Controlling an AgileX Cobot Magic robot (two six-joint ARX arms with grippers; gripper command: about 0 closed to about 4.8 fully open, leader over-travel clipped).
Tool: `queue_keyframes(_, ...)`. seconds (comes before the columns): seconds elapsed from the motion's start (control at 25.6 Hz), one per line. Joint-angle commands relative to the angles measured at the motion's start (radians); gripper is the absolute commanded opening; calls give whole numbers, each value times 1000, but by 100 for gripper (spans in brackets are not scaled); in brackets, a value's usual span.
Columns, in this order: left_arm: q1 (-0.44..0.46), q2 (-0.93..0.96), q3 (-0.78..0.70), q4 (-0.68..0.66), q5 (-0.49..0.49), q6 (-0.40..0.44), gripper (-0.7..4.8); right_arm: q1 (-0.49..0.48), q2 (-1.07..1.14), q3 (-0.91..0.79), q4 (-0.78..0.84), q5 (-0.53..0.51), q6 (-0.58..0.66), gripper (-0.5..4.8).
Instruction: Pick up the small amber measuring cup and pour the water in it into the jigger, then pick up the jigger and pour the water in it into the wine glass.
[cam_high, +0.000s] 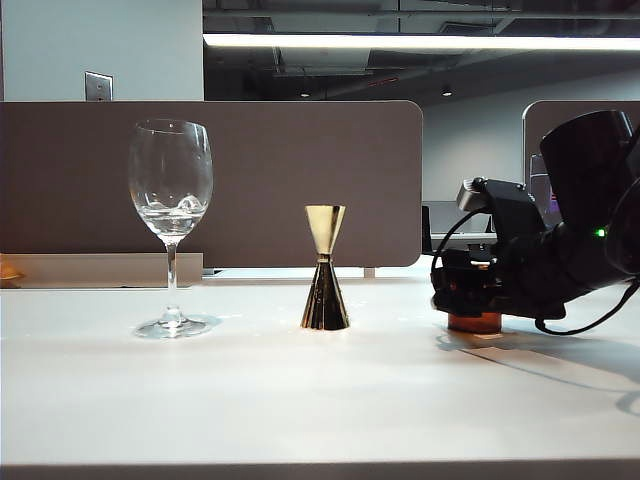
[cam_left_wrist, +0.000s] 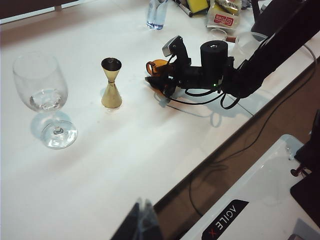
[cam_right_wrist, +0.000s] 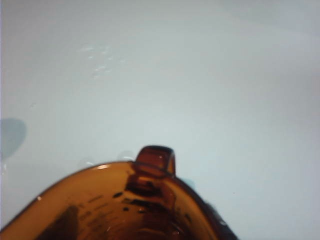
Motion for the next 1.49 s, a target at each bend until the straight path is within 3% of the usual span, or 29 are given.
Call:
queue_keyframes(0.04, 0, 0, 3, 6, 4, 1, -2, 3, -23, -5, -19, 35, 1, 345)
queue_keyframes(0.12, 0, 0, 3, 6, 4, 1, -2, 3, -47, -19, -43, 62, 1, 392)
queue_keyframes(0.51, 0, 0, 3, 6, 4, 1, -2, 8, -137, -94, -44, 63, 1, 392)
queue_keyframes(0.74, 0, 0, 3, 6, 4, 1, -2, 9, -290, -231, -84, 68, 1, 388)
queue_keyframes(0.78, 0, 0, 3, 6, 4, 1, -2, 9, -336, -257, -104, 76, 1, 375)
queue_keyframes(0.86, 0, 0, 3, 6, 4, 1, -2, 9, -464, -319, -145, 86, 1, 267)
queue_keyframes(0.9, 0, 0, 3, 6, 4, 1, -2, 8, -554, -351, -190, 85, 1, 102)
queue_keyframes(0.94, 0, 0, 3, 6, 4, 1, -2, 8, -660, -374, -266, 87, 0, -5)
queue_keyframes(1.25, 0, 0, 3, 6, 4, 1, -2, 7, -877, -376, -520, 89, -11, -2)
queue_keyframes(1.49, 0, 0, 3, 6, 4, 1, -2, 7, -980, -377, -633, 186, -15, -2)
